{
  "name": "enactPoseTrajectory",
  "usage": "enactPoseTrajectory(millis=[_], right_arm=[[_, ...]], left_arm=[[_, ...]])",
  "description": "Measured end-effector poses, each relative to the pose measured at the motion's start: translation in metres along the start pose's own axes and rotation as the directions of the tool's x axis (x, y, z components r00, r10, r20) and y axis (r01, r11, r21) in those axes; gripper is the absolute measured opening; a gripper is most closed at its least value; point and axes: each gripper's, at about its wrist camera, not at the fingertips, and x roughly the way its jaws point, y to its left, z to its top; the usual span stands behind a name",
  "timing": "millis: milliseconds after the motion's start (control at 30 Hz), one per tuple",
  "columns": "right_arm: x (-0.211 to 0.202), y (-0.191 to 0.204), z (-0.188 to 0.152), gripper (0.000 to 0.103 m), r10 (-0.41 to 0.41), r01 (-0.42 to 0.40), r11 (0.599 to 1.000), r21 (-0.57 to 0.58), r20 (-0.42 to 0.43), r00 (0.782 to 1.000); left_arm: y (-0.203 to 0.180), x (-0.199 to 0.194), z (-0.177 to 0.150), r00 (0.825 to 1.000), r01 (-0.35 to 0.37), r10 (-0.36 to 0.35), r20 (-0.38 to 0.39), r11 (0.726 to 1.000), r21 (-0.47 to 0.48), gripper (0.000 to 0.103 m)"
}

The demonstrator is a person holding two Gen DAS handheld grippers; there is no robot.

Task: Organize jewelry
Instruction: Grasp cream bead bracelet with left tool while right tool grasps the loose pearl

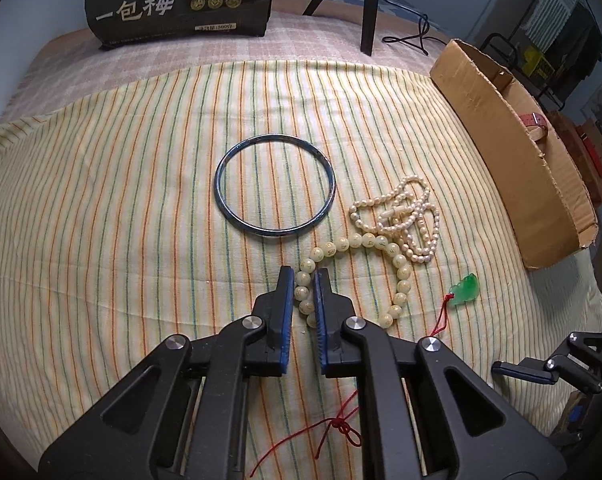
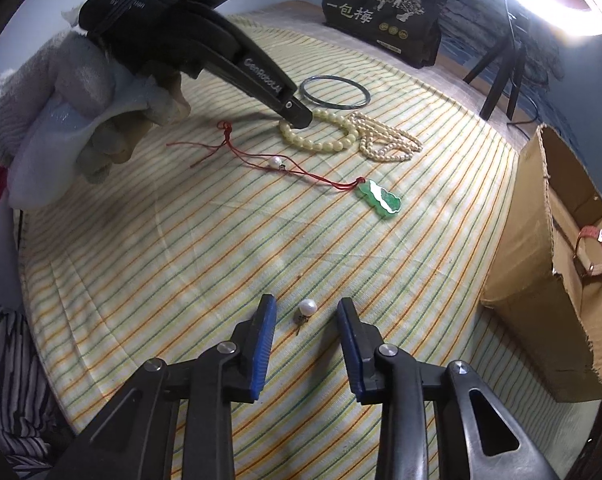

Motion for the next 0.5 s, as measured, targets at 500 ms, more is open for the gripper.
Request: enactPoseTrajectory(millis=[500], right_arm=[[-0.005,-0.013,-0.004,0.006,0.045,-0.046,0.996,0.075,0.014,0.999]], left_arm=[[0.012,-0.027,-0.007,0.997,0.042,-0.038,0.068,0.997,-0.067,0.005]])
